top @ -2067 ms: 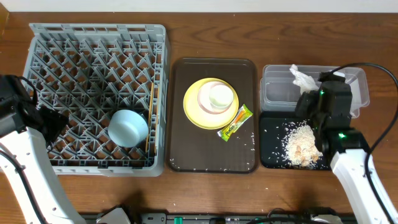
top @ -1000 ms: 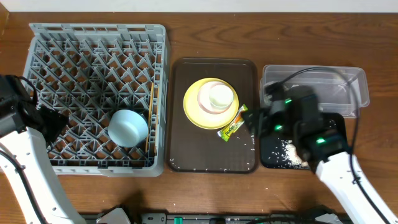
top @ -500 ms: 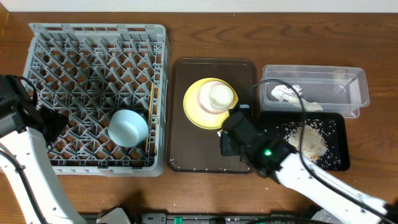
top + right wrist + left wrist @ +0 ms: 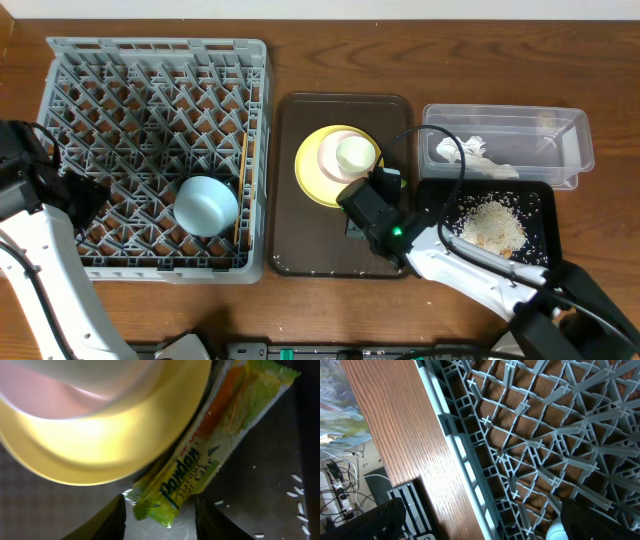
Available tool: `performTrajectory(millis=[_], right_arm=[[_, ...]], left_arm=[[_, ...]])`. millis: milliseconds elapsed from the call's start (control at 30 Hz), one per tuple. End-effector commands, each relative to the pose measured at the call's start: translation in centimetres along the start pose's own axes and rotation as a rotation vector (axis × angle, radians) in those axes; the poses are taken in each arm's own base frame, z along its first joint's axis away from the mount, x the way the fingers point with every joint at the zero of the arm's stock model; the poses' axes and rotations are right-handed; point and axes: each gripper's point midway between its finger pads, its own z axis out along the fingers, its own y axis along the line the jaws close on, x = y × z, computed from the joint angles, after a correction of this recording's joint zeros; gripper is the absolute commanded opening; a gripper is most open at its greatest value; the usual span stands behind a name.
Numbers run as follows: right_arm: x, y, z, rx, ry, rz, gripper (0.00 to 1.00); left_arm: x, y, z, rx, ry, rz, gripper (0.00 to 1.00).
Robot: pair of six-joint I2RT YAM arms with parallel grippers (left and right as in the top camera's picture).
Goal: Sort waste into correct bins and load items into the dishwasher
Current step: 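Grasp the green snack wrapper on the brown tray with the right gripper, then carry the wrapper into the clear plastic bin and release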
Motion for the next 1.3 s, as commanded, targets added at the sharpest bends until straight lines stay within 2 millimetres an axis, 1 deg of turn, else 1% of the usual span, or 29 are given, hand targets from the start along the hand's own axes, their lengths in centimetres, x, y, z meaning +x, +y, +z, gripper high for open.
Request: performTrajectory(millis=[0,167,400,433,500,533,633,700,733,800,933,1033,1100,1133,1167,1200,1267], right_arm=[[0.0,-0.5,0.7,0.040,-0.016,0.010,0.43],[0.3,-0.7,1.0,0.051,-0.009,0.005,0.46],[1.2,-1.4,2.1,0.086,0.018,-0.007,0.45],[1.2,-1.4,2.1,0.087,0.019,-0.008,0.42],[1.2,-1.4,2.1,0.087,0.019,-0.008,0.31],[1.2,-1.4,2.1,0.087,0.019,-0.008,0.27],[1.3,-1.4,2.1,0.086,0.020,-0.008,0.19],[1.3,-1.4,2.1,0.085,0.023,-0.008,0.17],[1.3,-1.4,2.1,0.085,0.023,-0.008,0.13],[1.3,-1.4,2.1,0.085,0.024,-0.008,0.01],[1.2,-1.4,1.9,0.083,0.021,-0.007,0.01],[0.1,-0.9,0.8,0.056,-0.009,0.007,0.01],[-2.2,0.0,-1.8,-0.015,-0.072,0.012,0.01],[-2.9,0.2,-2.5,-0.035,-0.092,0.014,0.01],[-4.1,0.5,-3.8,-0.065,-0.128,0.024,0.01],[-5.6,0.4,-5.3,-0.092,-0.171,0.049,0.01],[-7.6,0.0,-7.2,-0.123,-0.231,0.097,0.01]], left_arm=[[-0.1,0.2,-0.1,-0.005,-0.005,-0.006,1.00],[-0.1,0.2,-0.1,-0.005,-0.005,-0.006,1.00],[-0.1,0.2,-0.2,-0.005,-0.005,-0.006,1.00],[-0.1,0.2,-0.2,-0.005,-0.005,-0.006,1.00],[-0.1,0.2,-0.2,-0.005,-0.005,-0.006,1.00],[-0.1,0.2,-0.2,-0.005,-0.005,-0.006,1.00],[-0.1,0.2,-0.1,-0.005,-0.005,-0.006,1.00],[-0.1,0.2,-0.2,-0.005,-0.005,-0.006,1.00],[-0.1,0.2,-0.2,-0.004,-0.005,-0.006,1.00],[-0.1,0.2,-0.2,-0.004,-0.005,-0.006,1.00],[-0.1,0.2,-0.2,-0.005,-0.005,-0.006,1.00],[-0.1,0.2,-0.1,-0.005,-0.005,-0.006,1.00],[-0.1,0.2,-0.2,-0.004,-0.005,-0.006,1.00],[-0.1,0.2,-0.2,-0.005,-0.005,-0.006,1.00],[-0.1,0.2,-0.2,-0.004,-0.005,-0.006,1.00],[-0.1,0.2,-0.1,-0.005,-0.005,-0.006,1.00],[-0.1,0.2,-0.2,-0.005,-0.005,-0.006,1.00]])
